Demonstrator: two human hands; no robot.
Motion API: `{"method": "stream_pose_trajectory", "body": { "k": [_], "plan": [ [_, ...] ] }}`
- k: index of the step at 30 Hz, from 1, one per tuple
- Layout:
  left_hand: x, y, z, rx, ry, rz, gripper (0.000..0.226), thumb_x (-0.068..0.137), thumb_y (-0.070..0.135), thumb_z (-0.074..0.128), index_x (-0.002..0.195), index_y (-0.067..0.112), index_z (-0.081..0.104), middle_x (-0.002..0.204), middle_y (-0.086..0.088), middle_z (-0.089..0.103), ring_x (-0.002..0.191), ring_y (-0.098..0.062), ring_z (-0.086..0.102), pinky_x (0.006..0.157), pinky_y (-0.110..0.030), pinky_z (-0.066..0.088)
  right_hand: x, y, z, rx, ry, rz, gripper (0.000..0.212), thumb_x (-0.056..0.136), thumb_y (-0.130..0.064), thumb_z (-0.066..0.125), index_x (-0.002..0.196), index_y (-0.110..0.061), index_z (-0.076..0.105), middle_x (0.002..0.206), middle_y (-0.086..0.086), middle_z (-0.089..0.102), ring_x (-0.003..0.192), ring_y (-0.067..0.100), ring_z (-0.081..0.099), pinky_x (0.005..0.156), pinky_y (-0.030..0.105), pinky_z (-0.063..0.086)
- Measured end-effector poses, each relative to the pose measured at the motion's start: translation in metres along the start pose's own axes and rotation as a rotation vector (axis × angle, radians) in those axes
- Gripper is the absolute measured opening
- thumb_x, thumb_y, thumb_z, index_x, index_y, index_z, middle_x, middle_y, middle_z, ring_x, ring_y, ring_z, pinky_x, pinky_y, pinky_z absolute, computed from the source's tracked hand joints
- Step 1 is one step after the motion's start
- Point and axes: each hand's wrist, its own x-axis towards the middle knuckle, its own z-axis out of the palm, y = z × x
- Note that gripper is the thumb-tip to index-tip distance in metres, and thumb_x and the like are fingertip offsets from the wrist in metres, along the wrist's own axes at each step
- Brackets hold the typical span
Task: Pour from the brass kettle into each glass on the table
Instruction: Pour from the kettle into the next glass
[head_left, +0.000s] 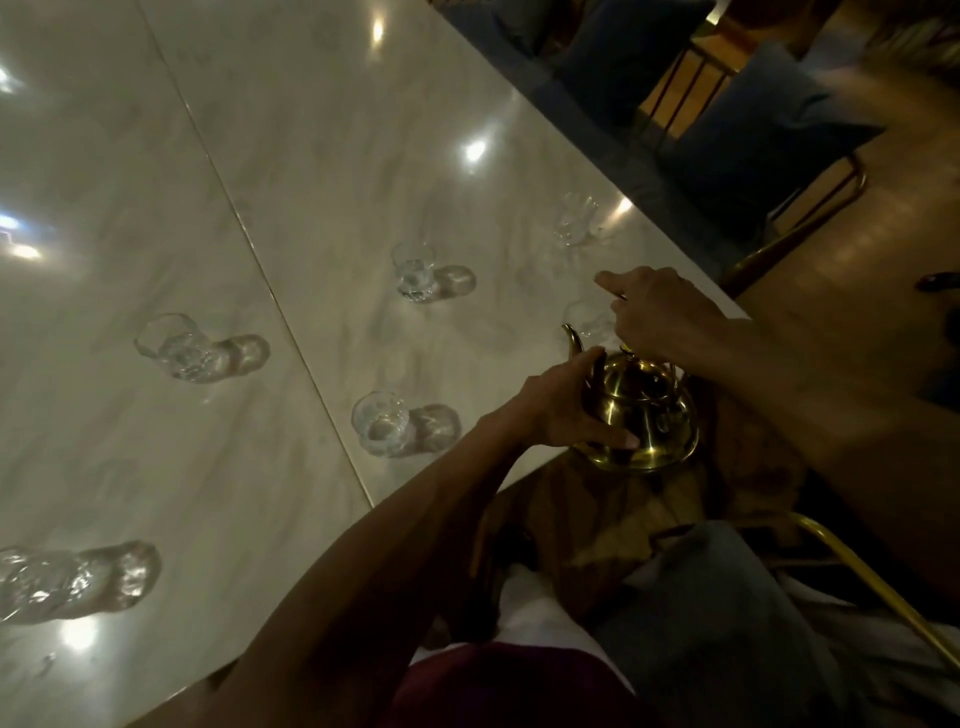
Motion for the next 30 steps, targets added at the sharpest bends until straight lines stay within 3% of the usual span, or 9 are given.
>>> {"method": "stream_pose_trajectory", "body": {
  "k": [8, 11, 16, 22, 27, 30],
  "plan": [
    [0.03, 0.016, 0.019, -0.055, -0.023, -0.031, 0.122, 0.053, 0.072, 0.082, 0.156, 0.024, 0.039, 0.151, 0.0, 0.058, 0.138, -0.026, 0.056, 0.114, -0.054, 0.048, 0.013, 0.036, -0.001, -0.046, -0.046, -0.027, 0.053, 0.094, -0.013, 0.053, 0.145, -0.021, 0.041, 0.134, 0.013, 0.055, 0.111, 0.03, 0.058, 0.074, 0.031, 0.042],
    [0.043, 0.024, 0.024, -0.05, -0.022, -0.088, 0.133, 0.051, 0.073, 0.083, 0.162, 0.023, 0.029, 0.159, -0.003, 0.051, 0.145, -0.029, 0.05, 0.118, -0.055, 0.045, 0.022, 0.044, -0.004, -0.036, -0.084, -0.037, 0.055, 0.094, -0.013, 0.055, 0.147, -0.019, 0.04, 0.141, 0.011, 0.049, 0.118, 0.03, 0.055, 0.085, 0.034, 0.047],
    [0.065, 0.03, 0.028, -0.057, -0.017, -0.18, 0.114, 0.077, 0.038, 0.093, 0.166, 0.019, 0.025, 0.163, -0.008, 0.045, 0.15, -0.031, 0.044, 0.122, -0.048, 0.038, 0.048, 0.058, -0.004, -0.064, -0.175, -0.09, 0.057, 0.093, -0.014, 0.056, 0.147, -0.017, 0.039, 0.143, 0.011, 0.047, 0.12, 0.03, 0.053, 0.087, 0.033, 0.045],
    [0.085, 0.032, 0.034, -0.133, 0.026, -0.239, 0.107, 0.077, 0.034, 0.093, 0.163, 0.021, 0.031, 0.158, -0.004, 0.05, 0.145, -0.025, 0.048, 0.119, -0.043, 0.041, 0.077, 0.072, 0.002, -0.097, -0.243, -0.144, 0.055, 0.091, -0.015, 0.056, 0.144, -0.016, 0.042, 0.142, 0.012, 0.049, 0.12, 0.031, 0.053, 0.091, 0.037, 0.046],
    [0.097, 0.029, 0.036, -0.208, 0.074, -0.268, 0.107, 0.074, 0.036, 0.095, 0.161, 0.022, 0.034, 0.155, -0.002, 0.053, 0.142, -0.026, 0.05, 0.118, -0.049, 0.044, 0.096, 0.077, 0.006, -0.145, -0.277, -0.196, 0.052, 0.091, -0.018, 0.054, 0.142, -0.016, 0.044, 0.139, 0.012, 0.05, 0.118, 0.031, 0.053, 0.089, 0.037, 0.046],
    [0.101, 0.029, 0.037, -0.239, 0.087, -0.26, 0.098, 0.077, 0.032, 0.093, 0.158, 0.023, 0.039, 0.153, -0.001, 0.054, 0.141, -0.023, 0.05, 0.112, -0.038, 0.044, 0.105, 0.078, 0.007, -0.158, -0.293, -0.225, 0.051, 0.091, -0.019, 0.054, 0.141, -0.015, 0.044, 0.138, 0.012, 0.05, 0.117, 0.03, 0.054, 0.087, 0.036, 0.046]
  ]
}}
